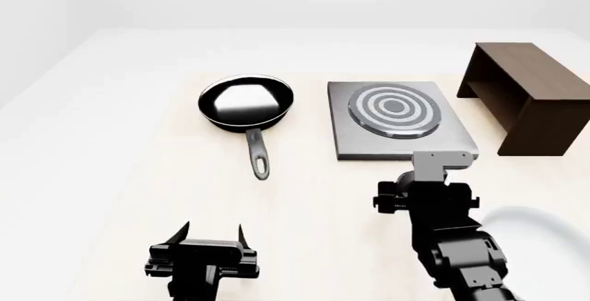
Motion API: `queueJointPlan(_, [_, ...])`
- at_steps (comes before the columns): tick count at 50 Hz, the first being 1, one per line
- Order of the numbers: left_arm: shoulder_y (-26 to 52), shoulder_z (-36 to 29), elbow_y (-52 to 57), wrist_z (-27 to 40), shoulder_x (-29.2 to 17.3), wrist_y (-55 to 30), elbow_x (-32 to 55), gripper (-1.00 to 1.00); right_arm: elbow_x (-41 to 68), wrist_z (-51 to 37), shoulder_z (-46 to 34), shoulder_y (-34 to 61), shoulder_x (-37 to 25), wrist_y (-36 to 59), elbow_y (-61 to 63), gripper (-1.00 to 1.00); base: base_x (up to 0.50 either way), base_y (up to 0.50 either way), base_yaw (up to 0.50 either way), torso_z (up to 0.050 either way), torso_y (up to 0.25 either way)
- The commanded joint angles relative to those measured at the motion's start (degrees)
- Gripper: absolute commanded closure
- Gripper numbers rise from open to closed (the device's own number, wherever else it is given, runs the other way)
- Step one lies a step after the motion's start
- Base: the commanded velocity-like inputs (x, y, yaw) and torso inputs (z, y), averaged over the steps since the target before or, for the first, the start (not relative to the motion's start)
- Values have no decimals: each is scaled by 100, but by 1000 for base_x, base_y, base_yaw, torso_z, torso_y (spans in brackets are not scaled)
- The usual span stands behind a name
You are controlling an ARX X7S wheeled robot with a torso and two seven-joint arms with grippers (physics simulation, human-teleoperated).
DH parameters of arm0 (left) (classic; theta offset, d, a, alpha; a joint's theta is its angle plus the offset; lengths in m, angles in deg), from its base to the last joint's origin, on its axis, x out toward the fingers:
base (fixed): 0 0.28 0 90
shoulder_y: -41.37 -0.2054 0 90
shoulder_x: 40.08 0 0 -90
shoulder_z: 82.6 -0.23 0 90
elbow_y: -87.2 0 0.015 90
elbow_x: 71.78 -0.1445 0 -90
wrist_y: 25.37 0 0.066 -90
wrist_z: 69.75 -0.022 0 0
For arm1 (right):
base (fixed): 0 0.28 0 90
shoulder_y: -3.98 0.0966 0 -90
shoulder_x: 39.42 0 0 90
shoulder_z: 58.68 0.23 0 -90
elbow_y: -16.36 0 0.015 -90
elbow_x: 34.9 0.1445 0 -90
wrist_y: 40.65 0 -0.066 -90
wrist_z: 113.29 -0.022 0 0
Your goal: Turn on the stove.
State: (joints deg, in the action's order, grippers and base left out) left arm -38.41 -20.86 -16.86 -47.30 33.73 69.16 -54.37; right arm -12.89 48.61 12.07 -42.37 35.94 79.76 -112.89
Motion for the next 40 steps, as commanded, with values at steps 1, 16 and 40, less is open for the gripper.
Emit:
queueJointPlan(1, [-6,-20,34,16,-14,-7,5,-100,3,-85,-4,-162,-84,121,308,-100,0,0,0,0,0])
queueJointPlan(16, [-10,-34,59,42,-29,-16,18,-100,87,-214,-5,-359,-181,368,921,-100,0,0,0,0,0])
queueJointPlan(40, [-40,-53,167,83,-79,-32,43,-100,342,-675,56,-1012,-523,1063,2936,-100,0,0,0,0,0])
